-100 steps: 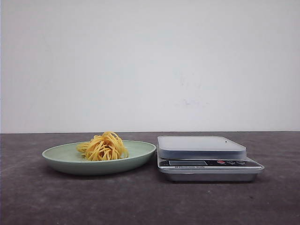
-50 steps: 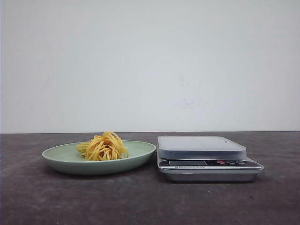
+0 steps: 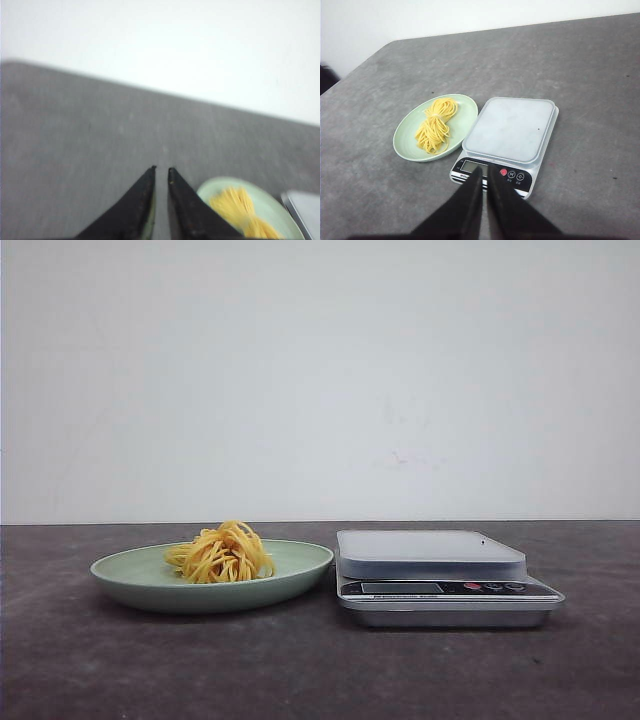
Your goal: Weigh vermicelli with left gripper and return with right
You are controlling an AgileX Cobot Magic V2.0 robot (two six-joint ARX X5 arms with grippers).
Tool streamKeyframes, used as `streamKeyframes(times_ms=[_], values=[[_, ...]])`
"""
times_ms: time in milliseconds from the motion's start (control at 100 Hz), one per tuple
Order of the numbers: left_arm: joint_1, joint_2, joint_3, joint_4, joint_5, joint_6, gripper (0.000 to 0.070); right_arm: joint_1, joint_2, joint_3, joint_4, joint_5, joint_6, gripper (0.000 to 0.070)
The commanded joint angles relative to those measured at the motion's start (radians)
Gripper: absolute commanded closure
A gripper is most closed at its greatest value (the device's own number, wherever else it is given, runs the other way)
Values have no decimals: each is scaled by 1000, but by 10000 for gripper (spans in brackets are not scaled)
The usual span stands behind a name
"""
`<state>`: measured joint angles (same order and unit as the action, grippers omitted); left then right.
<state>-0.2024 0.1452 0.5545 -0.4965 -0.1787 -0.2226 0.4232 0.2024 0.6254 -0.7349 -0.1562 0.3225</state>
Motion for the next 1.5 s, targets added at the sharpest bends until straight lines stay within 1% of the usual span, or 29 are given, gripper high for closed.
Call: streamKeyframes(times_ms=[0, 110, 250, 470, 610, 720, 820, 890, 1490], values=[[36, -26, -84, 95, 23, 79, 691, 3, -2, 6, 10, -1, 10, 694], [93, -87, -236, 200, 38, 86, 691, 3, -2, 6, 9, -1, 10, 694], [114, -142, -369, 259, 53, 86, 691, 3, -2, 6, 9, -1, 10, 694], [123, -142, -468, 259, 55, 95, 691, 3, -2, 6, 10, -1, 10, 694], [125, -142, -522, 259, 80, 95, 691, 3, -2, 6, 10, -1, 10, 694], [128, -142, -528, 288, 98, 114, 691, 3, -2, 6, 10, -1, 10, 694], [131, -142, -532, 287, 98, 121, 691, 3, -2, 6, 10, -1, 10, 694], [131, -142, -532, 286, 109, 143, 691, 3, -2, 6, 10, -1, 10, 694], [131, -142, -531, 287, 111, 143, 691, 3, -2, 6, 10, -1, 10, 694]])
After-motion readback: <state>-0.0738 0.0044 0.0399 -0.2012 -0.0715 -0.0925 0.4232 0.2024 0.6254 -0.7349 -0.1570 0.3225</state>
